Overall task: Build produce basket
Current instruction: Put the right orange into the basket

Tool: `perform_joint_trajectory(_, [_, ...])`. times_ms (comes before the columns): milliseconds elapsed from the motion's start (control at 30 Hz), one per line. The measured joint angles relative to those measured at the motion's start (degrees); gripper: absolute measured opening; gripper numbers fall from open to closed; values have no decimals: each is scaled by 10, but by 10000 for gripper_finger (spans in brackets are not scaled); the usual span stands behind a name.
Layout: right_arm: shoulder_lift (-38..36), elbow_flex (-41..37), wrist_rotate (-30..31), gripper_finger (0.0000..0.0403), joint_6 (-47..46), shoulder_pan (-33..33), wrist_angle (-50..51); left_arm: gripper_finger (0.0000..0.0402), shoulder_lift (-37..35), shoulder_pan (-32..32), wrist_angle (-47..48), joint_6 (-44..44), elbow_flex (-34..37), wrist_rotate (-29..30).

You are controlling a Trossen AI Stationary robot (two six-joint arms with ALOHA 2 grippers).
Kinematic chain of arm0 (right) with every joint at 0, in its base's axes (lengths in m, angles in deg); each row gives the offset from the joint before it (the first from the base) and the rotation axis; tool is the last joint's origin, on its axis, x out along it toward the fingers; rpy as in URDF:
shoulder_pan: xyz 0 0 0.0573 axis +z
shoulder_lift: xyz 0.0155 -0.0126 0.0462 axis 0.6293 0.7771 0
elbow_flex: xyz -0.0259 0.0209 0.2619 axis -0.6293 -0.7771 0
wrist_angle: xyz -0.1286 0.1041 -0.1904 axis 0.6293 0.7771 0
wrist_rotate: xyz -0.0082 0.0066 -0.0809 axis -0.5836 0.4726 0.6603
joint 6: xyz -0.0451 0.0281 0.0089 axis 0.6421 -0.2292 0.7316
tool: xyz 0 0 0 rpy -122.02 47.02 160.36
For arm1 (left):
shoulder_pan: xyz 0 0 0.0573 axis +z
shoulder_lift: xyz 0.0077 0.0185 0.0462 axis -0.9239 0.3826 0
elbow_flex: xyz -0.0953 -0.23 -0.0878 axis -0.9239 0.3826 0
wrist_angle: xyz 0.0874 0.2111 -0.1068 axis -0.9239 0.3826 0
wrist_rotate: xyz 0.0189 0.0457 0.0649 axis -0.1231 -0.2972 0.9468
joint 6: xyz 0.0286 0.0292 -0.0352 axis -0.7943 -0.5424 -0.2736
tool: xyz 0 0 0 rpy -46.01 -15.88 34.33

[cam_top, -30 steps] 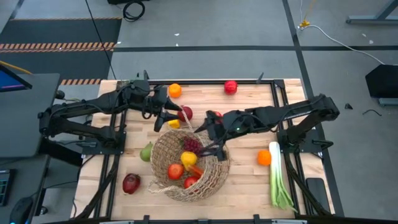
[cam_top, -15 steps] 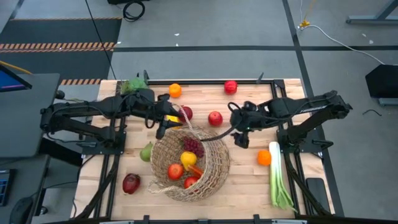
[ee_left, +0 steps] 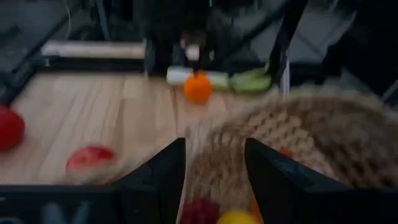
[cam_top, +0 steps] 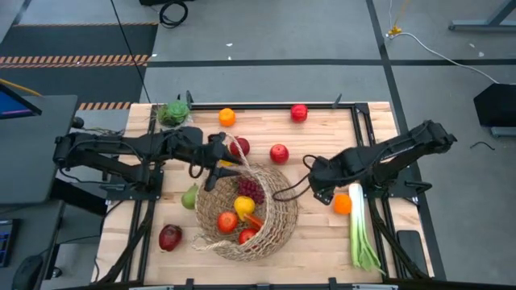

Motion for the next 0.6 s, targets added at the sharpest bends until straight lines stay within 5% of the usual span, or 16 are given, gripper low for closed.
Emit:
perform_joint_trajectory(300, [0,-101,-77,349,-188,58,20,172,5,-52,-43,25,0,21])
perform_joint_trajectory(600, [0,-138,-114,353,-311,111,-86,172,5,-102,-62,28,0,74])
